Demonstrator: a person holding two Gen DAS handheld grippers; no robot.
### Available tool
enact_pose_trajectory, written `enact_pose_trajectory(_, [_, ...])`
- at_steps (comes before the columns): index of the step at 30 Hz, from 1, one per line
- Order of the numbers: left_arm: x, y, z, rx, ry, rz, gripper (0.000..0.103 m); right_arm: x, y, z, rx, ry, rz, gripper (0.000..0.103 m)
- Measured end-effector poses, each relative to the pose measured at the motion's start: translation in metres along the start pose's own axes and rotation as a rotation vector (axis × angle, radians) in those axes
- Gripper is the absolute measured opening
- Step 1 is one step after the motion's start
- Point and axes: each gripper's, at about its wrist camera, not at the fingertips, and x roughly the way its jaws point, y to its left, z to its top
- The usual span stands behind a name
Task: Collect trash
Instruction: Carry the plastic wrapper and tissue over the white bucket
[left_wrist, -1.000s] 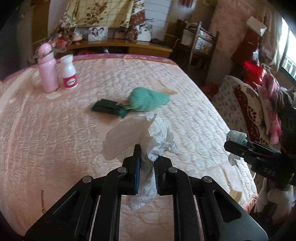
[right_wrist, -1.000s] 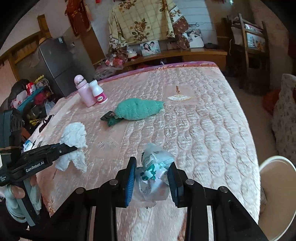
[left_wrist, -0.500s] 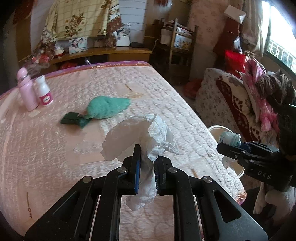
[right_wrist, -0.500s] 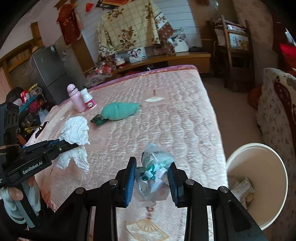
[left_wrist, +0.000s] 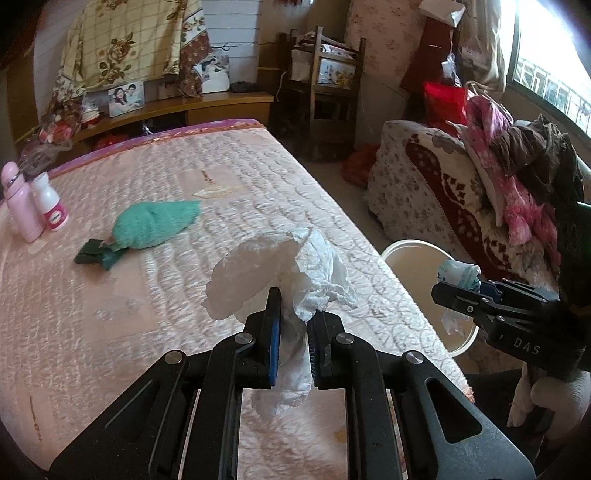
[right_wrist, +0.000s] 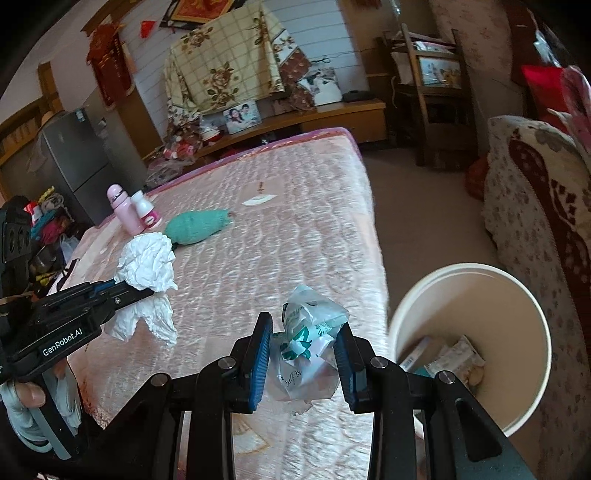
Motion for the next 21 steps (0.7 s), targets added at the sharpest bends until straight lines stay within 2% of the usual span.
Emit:
enact_pose_trajectory(13, [0.033,-0.058,0.011,0.092,0.022,-0.038,0.01,-0.016,-0.056,-0.007,0.065,0.005,-0.077,0.031])
enact_pose_trajectory(21, [0.063,-0.098,0.019,0.134,0.059,-0.105,0.01,-0.018,-0.093,-0.013,0.102,0.019,-0.148,0.031])
